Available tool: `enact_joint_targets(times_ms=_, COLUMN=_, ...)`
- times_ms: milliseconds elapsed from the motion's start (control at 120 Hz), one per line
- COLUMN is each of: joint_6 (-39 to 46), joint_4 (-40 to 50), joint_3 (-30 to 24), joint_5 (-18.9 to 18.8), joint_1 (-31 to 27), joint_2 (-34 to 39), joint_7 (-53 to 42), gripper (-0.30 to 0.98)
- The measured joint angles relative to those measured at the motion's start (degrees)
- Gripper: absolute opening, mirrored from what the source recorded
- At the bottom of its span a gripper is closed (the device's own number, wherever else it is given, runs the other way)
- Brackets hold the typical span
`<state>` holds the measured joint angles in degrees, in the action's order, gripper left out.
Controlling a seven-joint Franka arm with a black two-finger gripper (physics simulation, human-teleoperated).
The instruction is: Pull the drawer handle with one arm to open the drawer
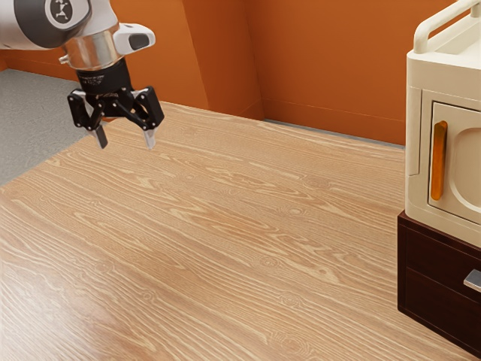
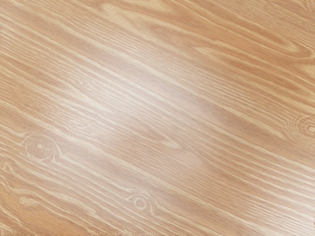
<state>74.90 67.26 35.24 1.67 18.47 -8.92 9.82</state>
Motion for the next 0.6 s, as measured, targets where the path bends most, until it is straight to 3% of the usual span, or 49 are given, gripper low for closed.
enact_joint_targets(times_ms=133, joint_6=-0.28, joint_4=-0.03, joint_3=-0.01, joint_5=0.03, joint_1=0.02, joint_2=0.01, joint_7=0.95, gripper=0.69)
enact_joint_targets(times_ms=292, joint_6=-1.77, joint_4=-10.26, joint_3=-0.49, joint_5=-0.09, joint_1=0.68, joint_2=3.97, joint_7=1.9, gripper=0.69)
enact_joint_targets(times_ms=600, joint_6=-2.6, joint_4=-10.73, joint_3=-1.04, joint_5=-0.15, joint_1=1.52, joint_2=4.35, joint_7=3.04, gripper=0.69)
